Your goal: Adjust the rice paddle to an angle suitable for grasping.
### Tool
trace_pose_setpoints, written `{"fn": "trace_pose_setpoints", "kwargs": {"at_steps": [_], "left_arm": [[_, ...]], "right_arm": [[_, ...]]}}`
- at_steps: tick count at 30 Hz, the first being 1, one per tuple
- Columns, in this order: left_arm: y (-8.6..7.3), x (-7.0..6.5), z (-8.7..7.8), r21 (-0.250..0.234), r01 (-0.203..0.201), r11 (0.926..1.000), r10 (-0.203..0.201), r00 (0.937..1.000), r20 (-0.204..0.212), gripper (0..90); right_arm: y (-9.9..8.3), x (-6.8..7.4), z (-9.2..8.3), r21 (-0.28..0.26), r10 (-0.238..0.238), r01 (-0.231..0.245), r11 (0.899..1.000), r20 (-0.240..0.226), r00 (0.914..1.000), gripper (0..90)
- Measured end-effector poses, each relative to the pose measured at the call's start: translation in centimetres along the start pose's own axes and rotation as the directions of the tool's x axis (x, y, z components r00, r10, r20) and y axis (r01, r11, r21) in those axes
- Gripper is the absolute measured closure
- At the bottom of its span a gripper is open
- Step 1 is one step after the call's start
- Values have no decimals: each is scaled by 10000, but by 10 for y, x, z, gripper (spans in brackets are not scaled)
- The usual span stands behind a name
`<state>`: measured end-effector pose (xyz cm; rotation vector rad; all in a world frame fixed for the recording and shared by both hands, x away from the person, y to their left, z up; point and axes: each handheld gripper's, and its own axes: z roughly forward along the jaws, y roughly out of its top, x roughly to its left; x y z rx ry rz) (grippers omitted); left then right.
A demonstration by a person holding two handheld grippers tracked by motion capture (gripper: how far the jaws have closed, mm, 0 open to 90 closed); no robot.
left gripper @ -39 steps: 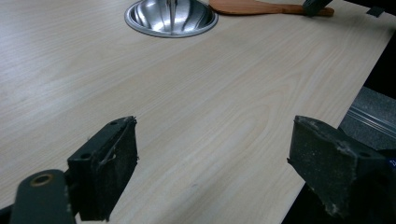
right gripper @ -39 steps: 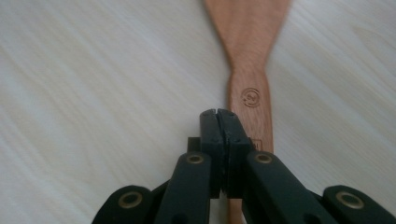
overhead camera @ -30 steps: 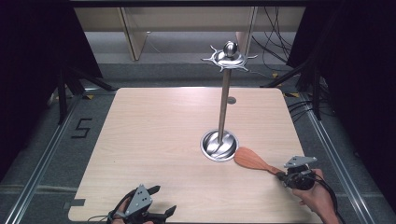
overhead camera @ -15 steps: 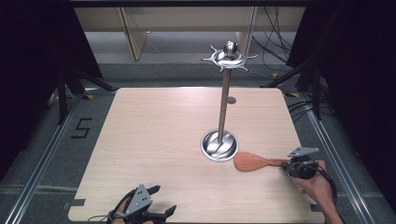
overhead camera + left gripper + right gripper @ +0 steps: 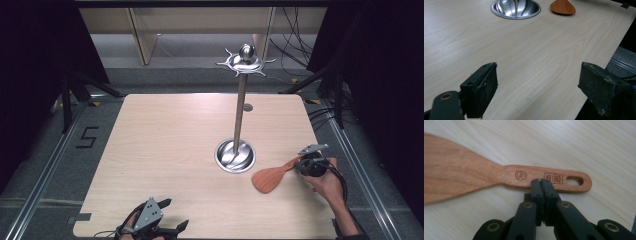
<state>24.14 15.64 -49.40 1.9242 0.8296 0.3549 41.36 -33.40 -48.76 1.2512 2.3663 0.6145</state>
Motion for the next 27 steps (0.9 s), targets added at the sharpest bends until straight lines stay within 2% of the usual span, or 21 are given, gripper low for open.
{"fn": "trace_pose_setpoints", "kwargs": {"at_steps": [1, 3, 4, 9, 11, 12, 17, 21, 22, 23, 24, 25, 26, 27], "left_arm": [[0, 0, 0, -1, 0, 10000, 0, 10000, 5, 147], [0, 0, 0, -13, 0, 10000, 0, 10000, -24, 147], [0, 0, 0, 2, 4, 10000, -4, 10000, -8, 147], [0, 0, 0, -8, -1, 10000, 1, 10000, -18, 147], [0, 0, -1, 9, 3, 10000, -3, 10000, -12, 148], [0, 0, 0, -12, -40, 10000, 40, 10000, -15, 148], [0, 0, -1, 23, -42, 10000, 42, 10000, -25, 147], [0, 0, 0, -64, 41, 10000, -41, 10000, 34, 147], [1, 2, -1, 156, -200, 9997, 201, 9998, -71, 148], [0, -1, 0, -124, 96, 9999, -96, 9999, -39, 147], [0, -1, -1, -66, 97, 9999, -97, 9999, -64, 147], [0, -1, 0, -65, 97, 9999, -97, 10000, -16, 148], [0, 2, -1, 177, -221, 9996, 222, 9997, -76, 147], [1, 2, -2, 200, -256, 9995, 257, 9996, -79, 147]], "right_arm": [[2, 0, 2, -43, 38, -38, 10000, 3, 10000, 897], [6, -1, 5, -36, -174, 174, 9998, 55, 9998, 895], [9, 0, 6, 5, 2, -2, 10000, 6, 10000, 895], [20, 2, 13, -19, -249, 249, 9997, 4, 9997, 893], [24, 5, 14, 51, -146, 146, 9999, -42, 9999, 892], [25, 4, 15, 52, -386, 386, 9992, -104, 9992, 891], [32, 10, 18, -90, -529, 528, 9986, -110, 9985, 887], [42, 18, 21, -8, -741, 741, 9973, -327, 9967, 885], [44, 19, 22, -27, -914, 914, 9958, -289, 9954, 884], [45, 21, 23, -60, -859, 858, 9963, -262, 9960, 884], [45, 23, 23, -31, -626, 625, 9980, -315, 9975, 883], [47, 25, 22, 65, -637, 640, 9979, -452, 9969, 881], [47, 24, 24, -68, -1015, 1013, 9948, -391, 9941, 881], [48, 27, 23, 65, -835, 839, 9965, -457, 9955, 881]]}}
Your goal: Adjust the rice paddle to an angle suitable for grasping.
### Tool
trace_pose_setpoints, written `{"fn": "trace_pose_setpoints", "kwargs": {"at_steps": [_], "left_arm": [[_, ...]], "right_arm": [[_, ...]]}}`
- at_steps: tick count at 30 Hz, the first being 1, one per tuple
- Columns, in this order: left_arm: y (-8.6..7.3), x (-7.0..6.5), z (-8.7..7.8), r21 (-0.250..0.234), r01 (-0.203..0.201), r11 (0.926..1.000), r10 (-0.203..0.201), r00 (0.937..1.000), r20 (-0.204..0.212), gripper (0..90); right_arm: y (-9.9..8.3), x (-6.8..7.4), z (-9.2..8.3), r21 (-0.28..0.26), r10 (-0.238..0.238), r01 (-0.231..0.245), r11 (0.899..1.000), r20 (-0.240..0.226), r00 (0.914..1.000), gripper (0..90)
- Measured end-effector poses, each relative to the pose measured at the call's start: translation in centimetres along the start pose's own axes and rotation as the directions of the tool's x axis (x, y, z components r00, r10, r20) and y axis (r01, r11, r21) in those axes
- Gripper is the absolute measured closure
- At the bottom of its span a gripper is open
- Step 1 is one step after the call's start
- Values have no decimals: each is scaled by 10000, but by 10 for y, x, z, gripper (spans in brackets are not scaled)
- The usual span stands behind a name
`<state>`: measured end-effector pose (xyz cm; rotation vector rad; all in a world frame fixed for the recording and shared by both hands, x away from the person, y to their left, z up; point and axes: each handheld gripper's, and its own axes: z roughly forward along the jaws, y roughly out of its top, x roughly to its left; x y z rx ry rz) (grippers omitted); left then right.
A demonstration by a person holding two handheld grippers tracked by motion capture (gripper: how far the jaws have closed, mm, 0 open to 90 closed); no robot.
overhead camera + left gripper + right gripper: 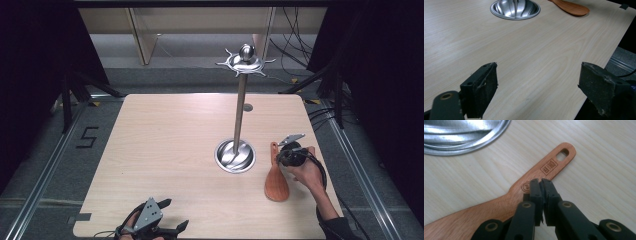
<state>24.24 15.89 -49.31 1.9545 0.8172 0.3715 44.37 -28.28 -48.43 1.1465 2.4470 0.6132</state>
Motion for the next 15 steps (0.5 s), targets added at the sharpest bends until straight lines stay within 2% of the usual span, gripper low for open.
{"fn": "trace_pose_setpoints", "kwargs": {"at_steps": [1, 3, 4, 6, 9, 11, 12, 13, 15], "left_arm": [[0, -3, 2, -346, 358, 9988, -354, 9993, 101, 147], [0, -2, 1, -210, 234, 9995, -232, 9997, 94, 147], [0, -2, 1, -222, 247, 9994, -245, 9997, 95, 147], [0, -3, 1, -276, 290, 9992, -288, 9996, 82, 147], [0, -2, 1, -225, 244, 9994, -242, 9997, 97, 147], [0, -2, 1, -268, 269, 9993, -267, 9996, 89, 147], [0, -2, 1, -302, 300, 9991, -296, 9995, 122, 147], [0, -2, 1, -304, 311, 9991, -307, 9994, 135, 147], [-1, -2, 2, -370, 317, 9988, -313, 9995, 108, 147]], "right_arm": [[1, 0, 2, -151, -213, 214, 9997, 66, 9998, 881], [3, 4, 1, 21, 45, -44, 10000, -65, 10000, 880], [4, 5, 3, -131, -170, 169, 9998, -20, 9999, 880], [5, 6, 3, -24, -362, 362, 9993, -58, 9993, 880], [7, 10, 4, -107, -433, 431, 9990, -140, 9990, 870], [9, 12, 3, 28, -189, 189, 9998, -244, 9995, 849], [9, 10, 4, -147, -340, 336, 9993, -290, 9990, 822], [10, 10, 2, -192, 137, -148, 9997, -534, 9985, 771], [11, 4, -3, -574, 683, -726, 9957, -740, 9949, 704]]}}
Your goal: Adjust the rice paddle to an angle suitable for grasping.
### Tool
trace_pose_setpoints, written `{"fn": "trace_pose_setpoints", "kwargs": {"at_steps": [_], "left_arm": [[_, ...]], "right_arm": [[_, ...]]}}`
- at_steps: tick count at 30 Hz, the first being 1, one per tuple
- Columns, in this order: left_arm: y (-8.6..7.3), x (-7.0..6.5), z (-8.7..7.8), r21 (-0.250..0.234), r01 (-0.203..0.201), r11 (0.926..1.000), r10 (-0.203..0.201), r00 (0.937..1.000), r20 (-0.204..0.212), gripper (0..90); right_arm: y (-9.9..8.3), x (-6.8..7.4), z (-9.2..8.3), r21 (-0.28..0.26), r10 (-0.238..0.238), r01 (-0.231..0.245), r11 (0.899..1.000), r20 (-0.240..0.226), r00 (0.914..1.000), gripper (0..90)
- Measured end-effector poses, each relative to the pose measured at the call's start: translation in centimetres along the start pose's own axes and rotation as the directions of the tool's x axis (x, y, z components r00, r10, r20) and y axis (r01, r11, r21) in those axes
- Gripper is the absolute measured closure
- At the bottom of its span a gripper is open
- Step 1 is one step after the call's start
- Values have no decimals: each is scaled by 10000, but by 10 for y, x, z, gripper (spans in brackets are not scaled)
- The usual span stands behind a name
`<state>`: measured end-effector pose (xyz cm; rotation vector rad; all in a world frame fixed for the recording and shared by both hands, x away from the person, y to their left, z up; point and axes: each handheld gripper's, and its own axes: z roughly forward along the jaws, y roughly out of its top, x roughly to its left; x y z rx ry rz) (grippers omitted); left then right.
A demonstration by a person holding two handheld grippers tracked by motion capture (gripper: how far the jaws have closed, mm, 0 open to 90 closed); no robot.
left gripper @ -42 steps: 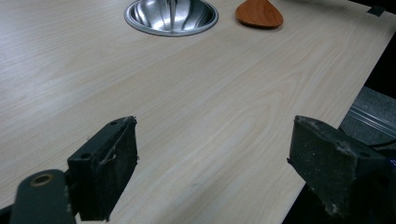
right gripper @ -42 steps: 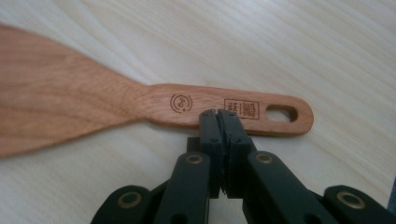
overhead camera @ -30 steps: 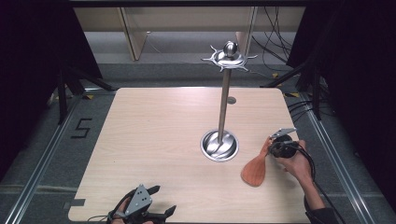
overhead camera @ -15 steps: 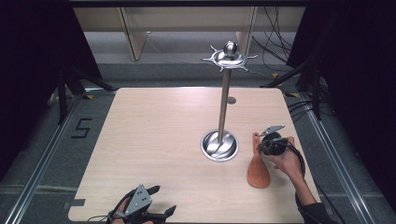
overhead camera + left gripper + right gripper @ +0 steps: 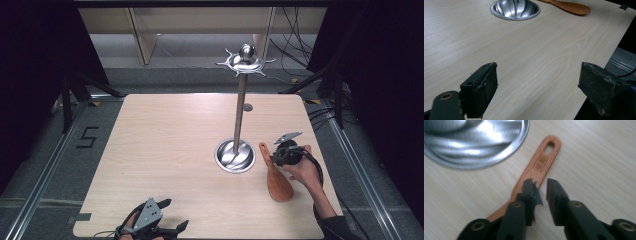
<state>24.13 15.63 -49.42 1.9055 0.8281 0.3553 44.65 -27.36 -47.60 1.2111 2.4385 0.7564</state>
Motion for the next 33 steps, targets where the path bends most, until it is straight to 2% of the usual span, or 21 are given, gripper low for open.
{"fn": "trace_pose_setpoints", "kwargs": {"at_steps": [2, 3, 6, 8, 10, 12, 14, 16, 19, 21, 22, 23, 24, 25, 26, 29, 31, 32, 33], "left_arm": [[0, 0, 0, 10, 42, 10000, -42, 10000, 13, 148], [0, 0, 0, 15, 50, 10000, -50, 10000, 16, 147], [0, 0, -1, 67, -15, 10000, 15, 10000, 35, 147], [0, 0, 0, 18, 52, 10000, -52, 10000, 21, 147], [0, 0, -2, 98, -19, 9999, 19, 10000, -26, 147], [0, 0, -1, 35, 40, 10000, -39, 10000, -27, 147], [0, 0, -1, 81, -11, 10000, 11, 10000, 5, 147], [0, 0, -1, 7, 53, 10000, -53, 10000, 34, 147], [0, -1, -1, -15, 57, 10000, -57, 10000, 37, 147], [0, 0, -2, 74, -56, 10000, 56, 10000, 39, 147], [0, 0, -2, 62, -46, 10000, 46, 10000, 34, 147], [0, 0, -2, 60, -30, 10000, 30, 10000, 31, 148], [0, 0, -2, 94, -77, 9999, 77, 10000, 35, 147], [1, 0, -2, 120, -110, 9999, 110, 9999, 21, 147], [1, 0, -2, 103, -100, 9999, 100, 9999, 48, 148], [0, 0, -2, 59, -28, 10000, 27, 10000, 51, 148], [0, 0, -2, 99, -80, 9999, 80, 10000, 54, 147], [1, 0, -2, 87, -41, 10000, 41, 10000, 23, 147], [1, -1, -2, 15, 19, 10000, -19, 10000, 7, 147]], "right_arm": [[6, -5, -8, -9, 566, -566, 9984, -86, 9984, 614], [7, -6, -9, -90, 679, -681, 9976, -149, 9976, 591], [14, -5, -7, 408, 779, -770, 9962, -227, 9967, 500], [17, -4, -2, 505, 984, -976, 9939, -133, 9951, 460], [19, -4, 3, 620, 1148, -1143, 9915, -54, 9934, 439], [21, -3, 7, 970, 1157, -1145, 9887, -69, 9933, 419], [22, -3, 13, 1081, 1168, -1150, 9875, -109, 9931, 405], [24, -3, 18, 1230, 1044, -1011, 9872, -201, 9943, 404], [28, 1, 22, 1585, 904, -885, 9834, -49, 9959, 439], [29, 1, 24, 1724, 745, -726, 9824, -41, 9972, 455], [30, 3, 24, 1856, 857, -846, 9790, 21, 9963, 463], [30, 2, 26, 1820, 671, -656, 9811, -20, 9977, 479], [31, 3, 26, 1926, 839, -828, 9778, 25, 9965, 494], [31, 2, 28, 1855, 647, -624, 9807, -63, 9979, 505], [31, 4, 28, 2046, 823, -779, 9757, -129, 9965, 527], [32, 3, 30, 2008, 566, -529, 9782, -130, 9983, 560], [33, 4, 30, 2083, 552, -519, 9767, -103, 9984, 571], [34, 6, 29, 2256, 703, -652, 9720, -144, 9974, 583], [34, 5, 30, 2183, 517, -463, 9748, -192, 9985, 600]]}}
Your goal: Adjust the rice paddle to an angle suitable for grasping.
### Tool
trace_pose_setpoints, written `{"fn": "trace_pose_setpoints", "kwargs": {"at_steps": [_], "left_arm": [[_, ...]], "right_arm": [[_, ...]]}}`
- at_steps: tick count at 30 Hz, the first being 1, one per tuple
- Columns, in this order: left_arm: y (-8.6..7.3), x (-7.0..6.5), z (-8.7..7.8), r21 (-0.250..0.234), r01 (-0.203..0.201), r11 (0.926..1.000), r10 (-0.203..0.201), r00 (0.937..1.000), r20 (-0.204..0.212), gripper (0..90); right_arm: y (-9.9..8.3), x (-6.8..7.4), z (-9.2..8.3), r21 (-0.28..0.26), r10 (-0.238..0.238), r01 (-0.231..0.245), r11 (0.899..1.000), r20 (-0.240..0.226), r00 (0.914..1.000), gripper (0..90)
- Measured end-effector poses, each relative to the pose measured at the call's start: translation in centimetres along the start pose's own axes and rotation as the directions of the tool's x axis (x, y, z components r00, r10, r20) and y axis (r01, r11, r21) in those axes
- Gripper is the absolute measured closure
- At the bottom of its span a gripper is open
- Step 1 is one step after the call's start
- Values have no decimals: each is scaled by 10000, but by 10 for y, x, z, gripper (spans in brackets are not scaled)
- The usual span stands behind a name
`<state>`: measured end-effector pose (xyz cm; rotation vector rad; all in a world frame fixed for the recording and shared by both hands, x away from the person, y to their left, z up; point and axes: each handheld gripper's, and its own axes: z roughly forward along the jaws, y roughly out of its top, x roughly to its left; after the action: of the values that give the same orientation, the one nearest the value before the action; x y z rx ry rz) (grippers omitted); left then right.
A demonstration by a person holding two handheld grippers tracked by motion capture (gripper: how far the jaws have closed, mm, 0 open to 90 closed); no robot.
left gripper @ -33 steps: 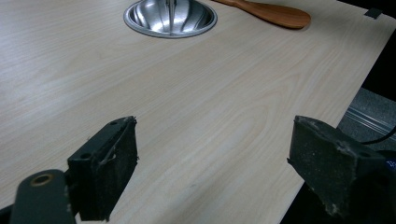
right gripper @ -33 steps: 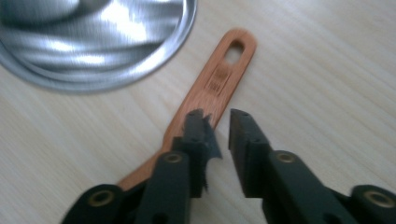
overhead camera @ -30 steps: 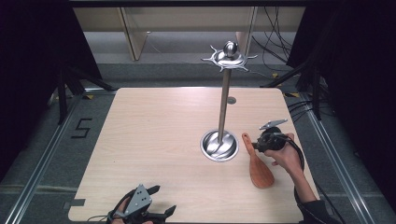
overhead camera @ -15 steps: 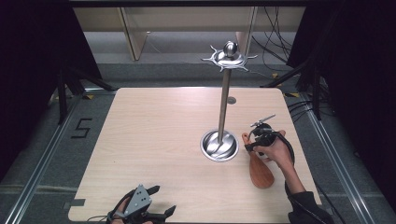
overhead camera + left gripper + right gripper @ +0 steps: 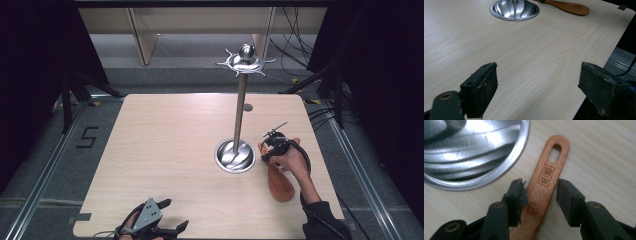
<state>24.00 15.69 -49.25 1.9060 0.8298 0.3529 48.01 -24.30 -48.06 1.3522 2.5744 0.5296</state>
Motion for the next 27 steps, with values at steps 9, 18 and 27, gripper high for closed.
{"fn": "trace_pose_setpoints", "kwargs": {"at_steps": [9, 18, 27], "left_arm": [[0, 1, 1, 13, 8, 10000, -8, 10000, 70, 147], [2, 1, 1, 48, -10, 10000, 10, 10000, 95, 147], [2, 0, 1, -152, 56, 9999, -54, 9999, 152, 147]], "right_arm": [[-1, 0, -3, 473, -467, 468, 9978, -25, 9989, 658], [-13, -3, -12, 1156, -1040, 1055, 9877, -188, 9944, 660], [-28, 0, -21, 2054, -1595, 1714, 9636, -731, 9845, 661]]}}
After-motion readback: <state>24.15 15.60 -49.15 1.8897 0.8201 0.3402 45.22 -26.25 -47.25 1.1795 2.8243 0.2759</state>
